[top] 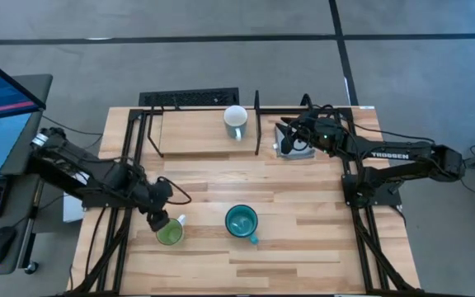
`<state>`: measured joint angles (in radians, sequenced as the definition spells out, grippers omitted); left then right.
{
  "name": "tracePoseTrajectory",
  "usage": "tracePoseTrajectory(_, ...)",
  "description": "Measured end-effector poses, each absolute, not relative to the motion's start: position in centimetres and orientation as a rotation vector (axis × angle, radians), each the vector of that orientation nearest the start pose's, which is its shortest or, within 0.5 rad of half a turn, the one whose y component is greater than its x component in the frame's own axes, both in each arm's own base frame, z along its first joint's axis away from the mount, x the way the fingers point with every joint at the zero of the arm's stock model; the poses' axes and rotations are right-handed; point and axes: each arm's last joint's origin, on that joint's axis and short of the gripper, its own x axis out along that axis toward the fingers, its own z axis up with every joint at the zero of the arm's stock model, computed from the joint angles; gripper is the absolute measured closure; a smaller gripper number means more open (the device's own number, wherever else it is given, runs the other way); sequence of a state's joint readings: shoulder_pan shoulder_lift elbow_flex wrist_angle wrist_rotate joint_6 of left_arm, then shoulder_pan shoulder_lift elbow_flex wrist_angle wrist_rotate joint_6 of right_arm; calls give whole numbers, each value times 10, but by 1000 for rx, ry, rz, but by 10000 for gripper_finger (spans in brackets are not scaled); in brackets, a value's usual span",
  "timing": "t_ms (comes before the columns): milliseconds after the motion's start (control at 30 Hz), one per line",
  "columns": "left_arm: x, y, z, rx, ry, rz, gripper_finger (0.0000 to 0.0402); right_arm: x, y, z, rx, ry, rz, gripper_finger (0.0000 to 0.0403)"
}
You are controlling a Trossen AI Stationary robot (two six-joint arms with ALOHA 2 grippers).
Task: Stack small to large cups/mugs on shelf
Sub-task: Put the green mug on the shelf
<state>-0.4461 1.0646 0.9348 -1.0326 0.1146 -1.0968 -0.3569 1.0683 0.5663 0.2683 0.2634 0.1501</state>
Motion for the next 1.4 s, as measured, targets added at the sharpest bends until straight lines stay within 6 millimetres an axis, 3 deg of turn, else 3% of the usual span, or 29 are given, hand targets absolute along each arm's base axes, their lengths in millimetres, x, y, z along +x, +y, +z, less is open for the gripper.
tracePoseTrajectory(233, 164, -102, 263, -1254, 1426, 567, 155, 212, -87, 247, 154, 195, -634, 236)
tracePoseTrajectory(333, 164, -116, 258, -1385, 1467, 686, 155, 213, -87, 247, 123, 206, -630, 236)
tracePoseTrajectory(500, 166, -132, 247, -1428, 1438, 826, 155, 213, -87, 247, 65, 221, -624, 236)
tracePoseTrajectory(900, 176, -139, 227, -1507, 1305, 1136, 155, 213, -87, 248, 54, 220, -622, 236)
tracePoseTrajectory(1400, 176, -134, 226, -1474, 1288, 1169, 155, 213, -87, 248, 53, 221, -622, 236)
